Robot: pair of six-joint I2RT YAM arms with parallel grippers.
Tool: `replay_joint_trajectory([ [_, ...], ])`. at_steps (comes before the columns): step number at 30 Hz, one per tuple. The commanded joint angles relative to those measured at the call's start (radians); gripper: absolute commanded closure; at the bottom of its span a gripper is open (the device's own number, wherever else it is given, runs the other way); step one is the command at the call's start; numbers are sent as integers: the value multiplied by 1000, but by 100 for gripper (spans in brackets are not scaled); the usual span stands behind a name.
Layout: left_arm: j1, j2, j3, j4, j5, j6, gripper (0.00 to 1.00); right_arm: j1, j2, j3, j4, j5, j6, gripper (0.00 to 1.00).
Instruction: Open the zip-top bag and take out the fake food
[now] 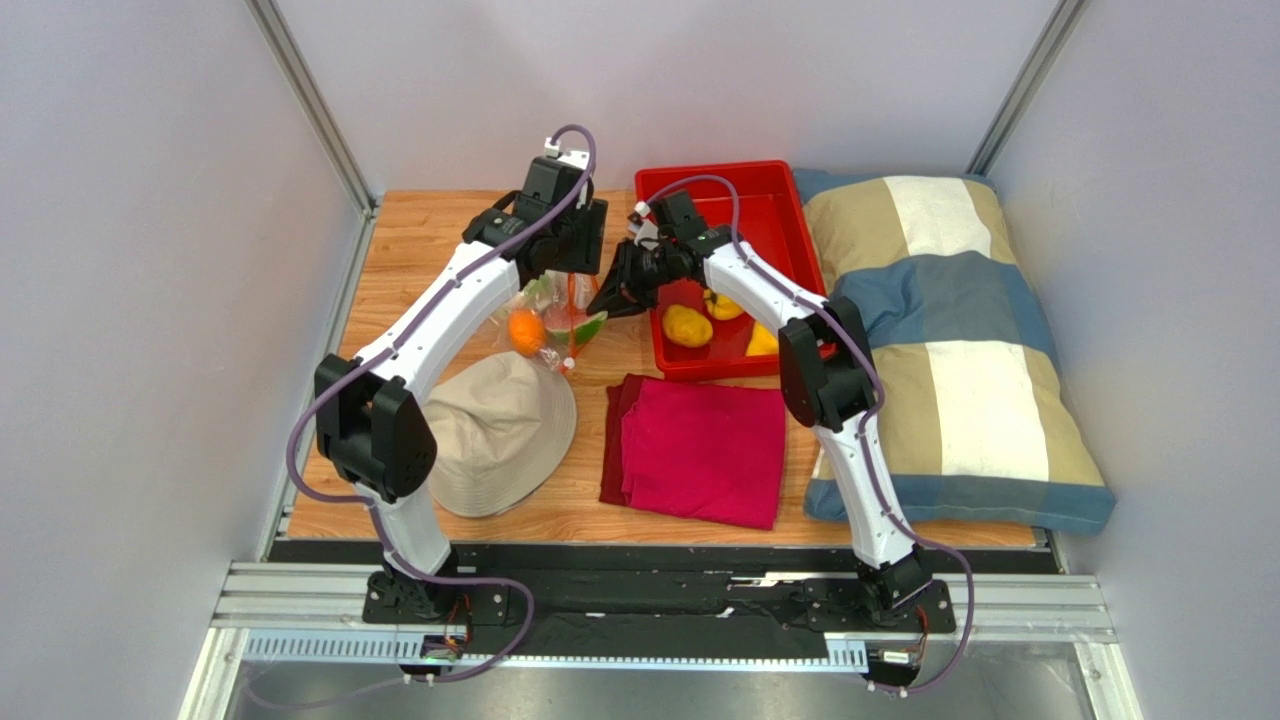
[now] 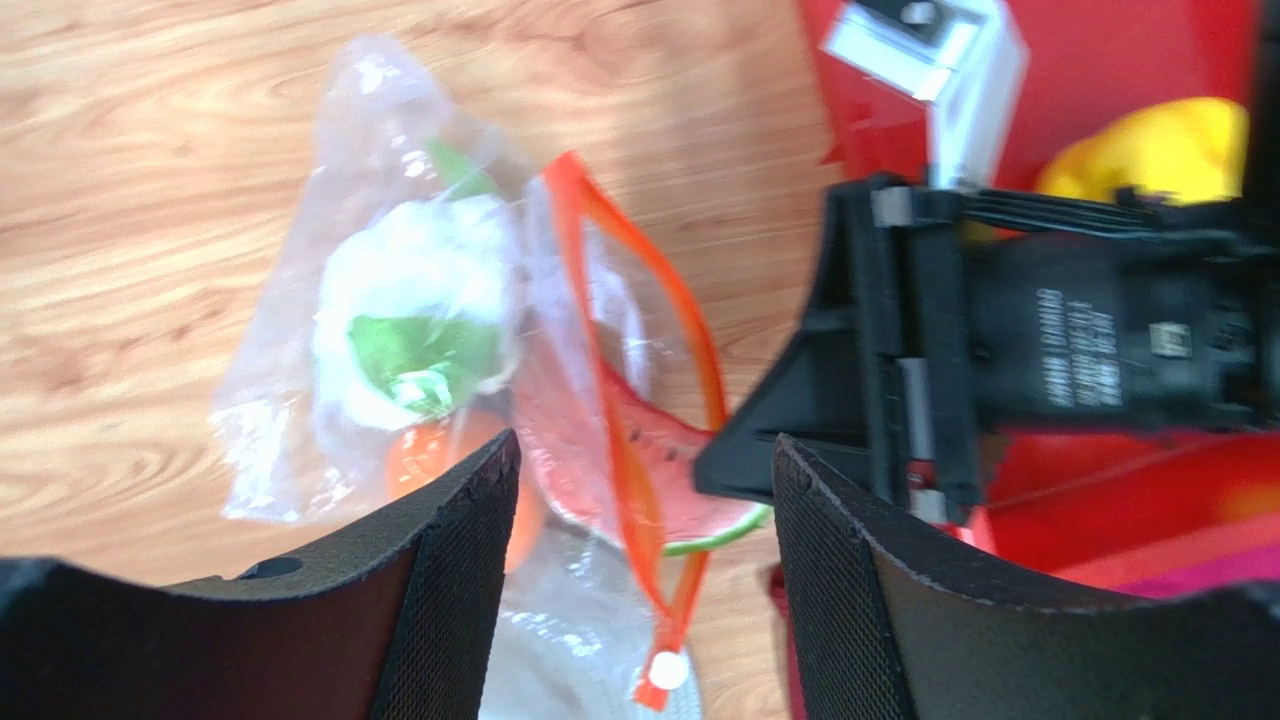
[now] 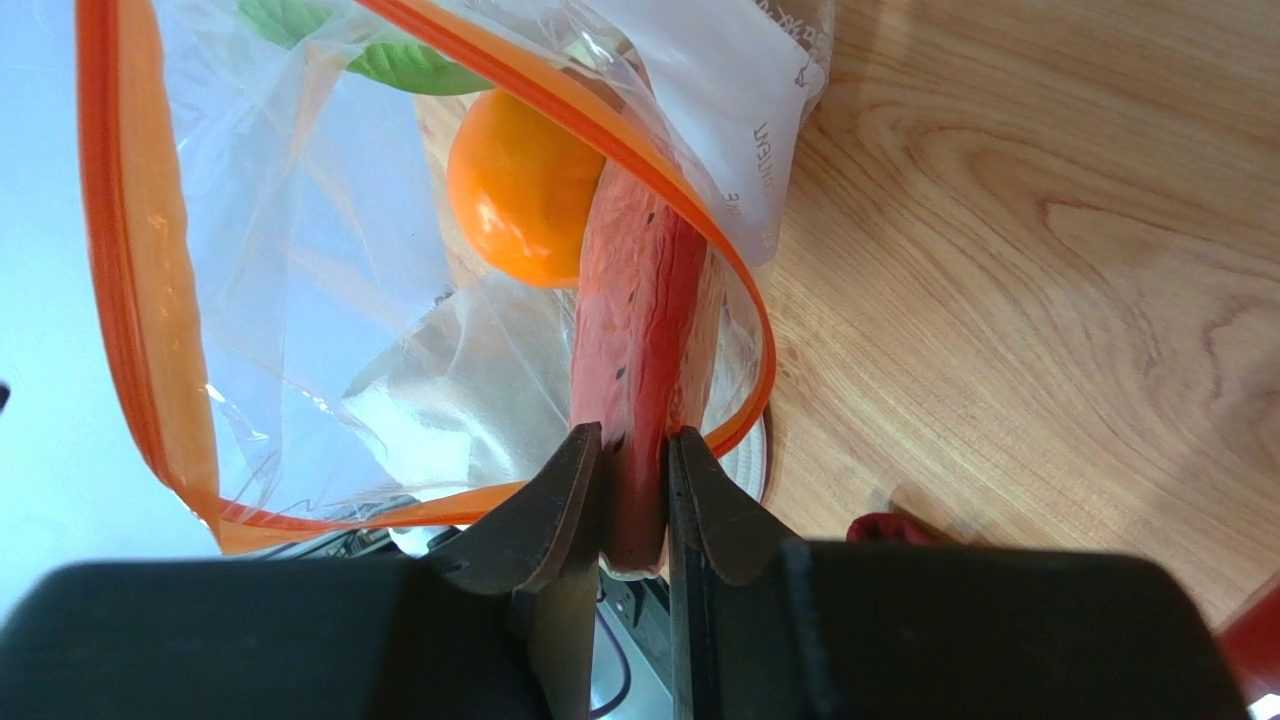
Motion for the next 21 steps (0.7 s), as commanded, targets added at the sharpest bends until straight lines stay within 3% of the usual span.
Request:
replay_joint_trajectory([
  [1,-2,60,85,-111,-82,-13,32,1,-86,-1,29,-19,-1,100],
  [7,6,155,151,-168,-28,-19,32,1,-109,-19,29,-19,-6,100],
  [10,20,210,206,-217,-22,-7,45,-5,-126,-35,29,-19,-12,100],
  [13,46,226,222,-248,-3,-7,70,-18,-148,-53,-6,-13,-54,100],
  [14,60,212,221,-243,4,-5,87,-24,-168,-58,-23,-6,-75,100],
  [16,67,192,211,-228,23,18,98,-47,-194,-81,-78,13,-143,100],
  [21,75,160,214,-203,116,45,100,-122,-324,-107,-207,79,-314,100],
])
